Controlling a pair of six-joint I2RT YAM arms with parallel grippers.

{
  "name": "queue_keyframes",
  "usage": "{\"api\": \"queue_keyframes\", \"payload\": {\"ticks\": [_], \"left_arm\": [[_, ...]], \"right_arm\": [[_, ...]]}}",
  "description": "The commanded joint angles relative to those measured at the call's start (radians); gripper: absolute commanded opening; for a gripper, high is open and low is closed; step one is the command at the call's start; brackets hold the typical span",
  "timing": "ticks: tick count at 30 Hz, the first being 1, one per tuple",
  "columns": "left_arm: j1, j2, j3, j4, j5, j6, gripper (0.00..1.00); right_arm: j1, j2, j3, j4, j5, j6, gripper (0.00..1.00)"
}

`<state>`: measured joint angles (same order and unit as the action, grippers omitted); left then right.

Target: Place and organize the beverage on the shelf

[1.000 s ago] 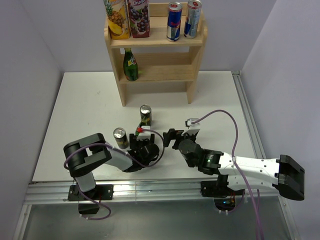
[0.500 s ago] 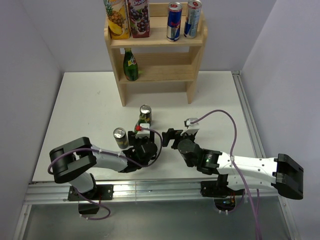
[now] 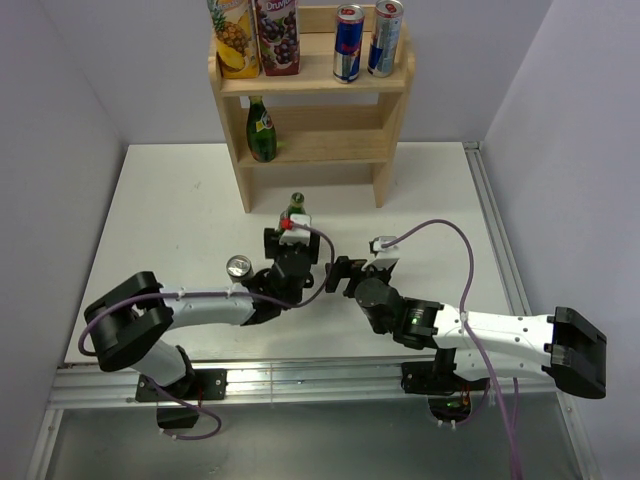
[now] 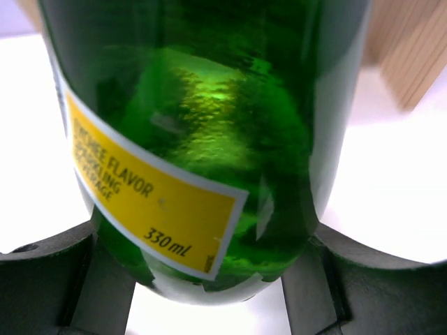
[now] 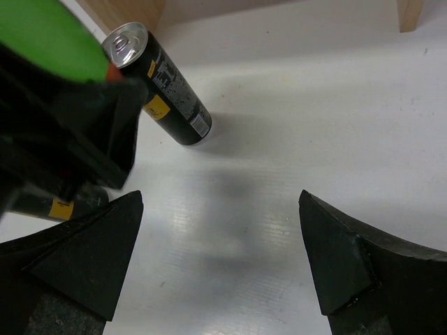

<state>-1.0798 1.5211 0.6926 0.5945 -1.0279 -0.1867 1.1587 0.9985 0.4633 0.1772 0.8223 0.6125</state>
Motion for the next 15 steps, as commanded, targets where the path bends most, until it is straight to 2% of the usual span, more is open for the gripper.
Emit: {"api": "queue_keyframes", "payload": {"ticks": [1, 15], "left_arm": [[0.043, -0.038, 0.13, 0.166, 0.066, 0.099, 0.0], [0.208, 0.145, 0.429, 0.076, 0.279, 0.108, 0.0]], "right_arm": [[0.006, -0.017, 0.003, 0.018, 0.021, 0.001, 1.0], [0.007, -0.041, -0.028, 0.018, 0.035, 0.001, 1.0]]}}
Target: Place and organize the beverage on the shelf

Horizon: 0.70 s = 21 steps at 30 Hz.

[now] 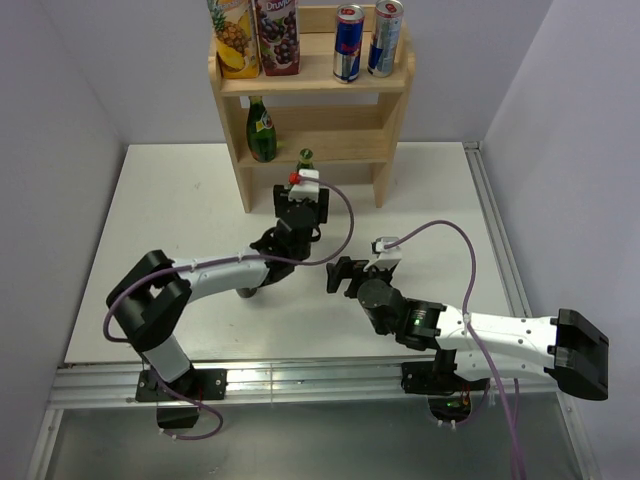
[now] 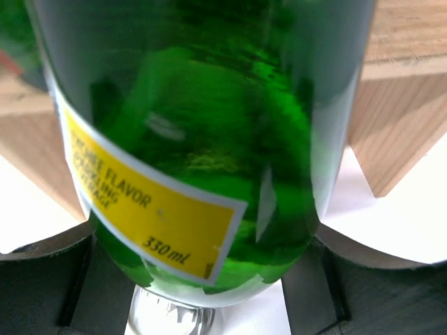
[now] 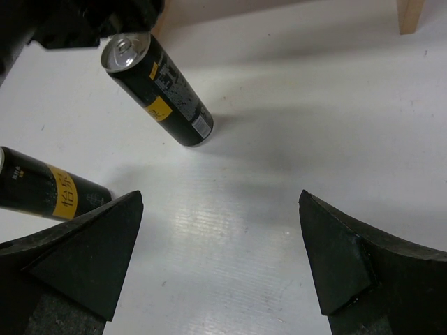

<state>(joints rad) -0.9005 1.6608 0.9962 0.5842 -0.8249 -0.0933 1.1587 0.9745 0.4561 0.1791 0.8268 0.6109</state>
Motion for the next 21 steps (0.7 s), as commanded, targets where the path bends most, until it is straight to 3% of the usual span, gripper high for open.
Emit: {"api": "queue_keyframes", "payload": {"ticks": [1, 11, 21], "left_arm": [[0.047, 0.019, 0.171, 0.079, 0.084, 0.017, 0.0], [0.126, 0.181, 0.45, 0.005, 0.147, 0.059, 0.0], [0.179, 0.275, 0.558, -0.024, 0.159, 0.032, 0.0]], "right_arm": [[0.006, -0.016, -0.022, 0.016, 0.031, 0.003, 1.0], [0.001, -0.008, -0.027, 0.023, 0.034, -0.011, 1.0], [-0.007, 0.003, -0.028, 0.037, 0.026, -0.013, 1.0]]}}
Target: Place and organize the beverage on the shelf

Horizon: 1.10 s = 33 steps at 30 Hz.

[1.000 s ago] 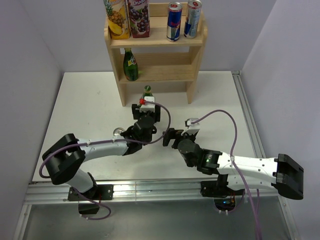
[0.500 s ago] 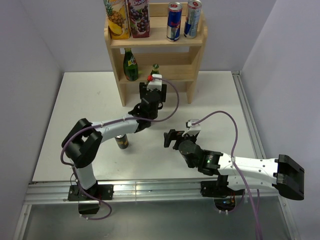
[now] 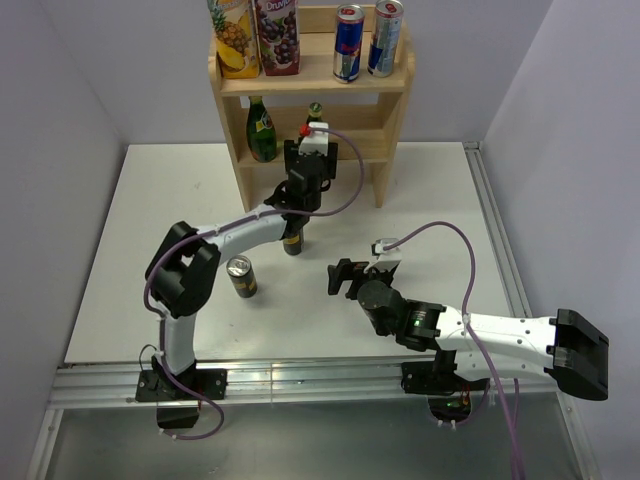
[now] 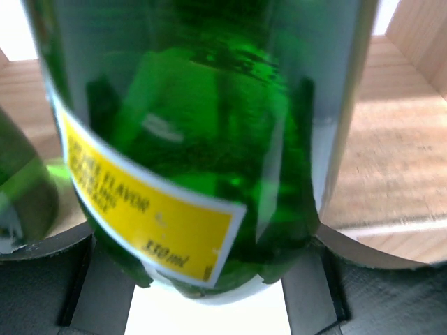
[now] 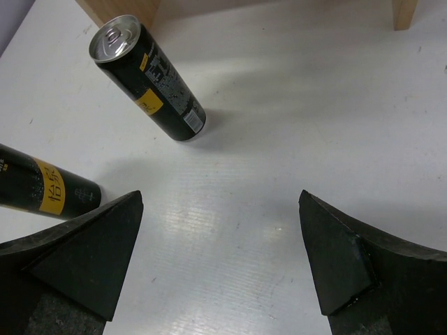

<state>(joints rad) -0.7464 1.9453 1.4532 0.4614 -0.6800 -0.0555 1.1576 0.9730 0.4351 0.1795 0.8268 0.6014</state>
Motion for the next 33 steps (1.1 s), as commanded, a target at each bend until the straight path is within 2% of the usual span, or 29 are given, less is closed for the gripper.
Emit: {"api": "queue_keyframes", "payload": {"ticks": [1, 13, 33], "left_arm": [[0.031, 0.01, 0.113, 0.08, 0.013, -0.01, 0.0], [0.099, 0.096, 0.222, 0.034, 0.011, -0.024, 0.0], [0.183, 0.03, 0.085, 0.063, 0.01, -0.043, 0.0]], "right_arm": [[-0.006, 0.004, -0.009, 0.035, 0.025, -0.002, 1.0], [-0.006, 0.023, -0.01, 0.043, 0.024, 0.0, 1.0], [-0.007, 0.089, 0.022, 0.061, 0.012, -0.009, 1.0]]}}
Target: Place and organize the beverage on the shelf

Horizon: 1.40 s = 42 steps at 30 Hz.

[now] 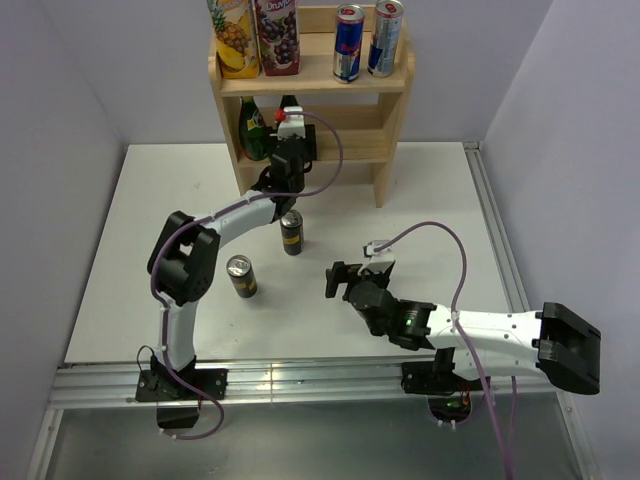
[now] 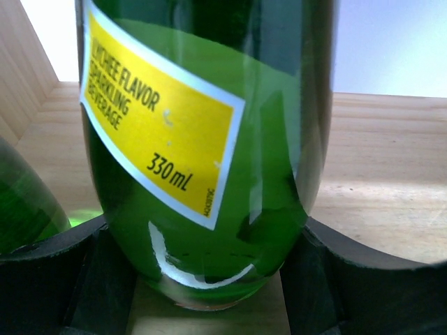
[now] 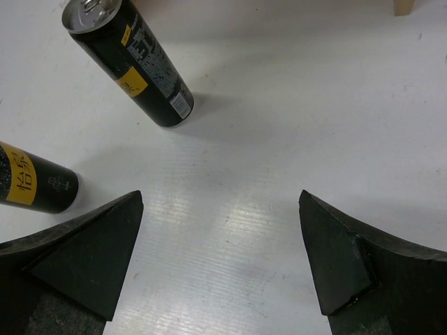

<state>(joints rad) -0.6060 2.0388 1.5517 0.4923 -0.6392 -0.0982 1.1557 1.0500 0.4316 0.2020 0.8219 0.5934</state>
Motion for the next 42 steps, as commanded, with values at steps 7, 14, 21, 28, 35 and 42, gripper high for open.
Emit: {"api": "queue_keyframes", "payload": {"ticks": [7, 14, 21, 28, 35, 42], "left_arm": [[0.06, -0.072, -0.038, 0.034, -0.025, -0.006, 0.0], [0.061, -0.06, -0.027, -0.008, -0.008, -0.035, 0.13], [0.06, -0.072, -0.054, -0.004, 0.013, -0.051, 0.57], [0.032, -0.081, -0.081, 0.008, -0.011, -0.031, 0.78], [0.011, -0.092, -0.102, 0.011, -0.03, -0.029, 0.99], [-0.008, -0.114, -0.125, 0.009, -0.056, -0.028, 0.99]], "right_arm": [[-0.004, 0.028, 0.035, 0.042, 0.017, -0.003, 1.0], [-0.005, 0.021, 0.03, 0.036, 0.02, 0.005, 1.0], [-0.004, -0.002, 0.018, 0.025, 0.028, 0.014, 1.0], [-0.004, -0.011, 0.016, 0.011, 0.033, 0.028, 1.0], [-0.005, -0.041, 0.004, -0.004, 0.036, 0.039, 1.0], [-0.004, -0.058, -0.002, -0.016, 0.04, 0.049, 1.0]]}}
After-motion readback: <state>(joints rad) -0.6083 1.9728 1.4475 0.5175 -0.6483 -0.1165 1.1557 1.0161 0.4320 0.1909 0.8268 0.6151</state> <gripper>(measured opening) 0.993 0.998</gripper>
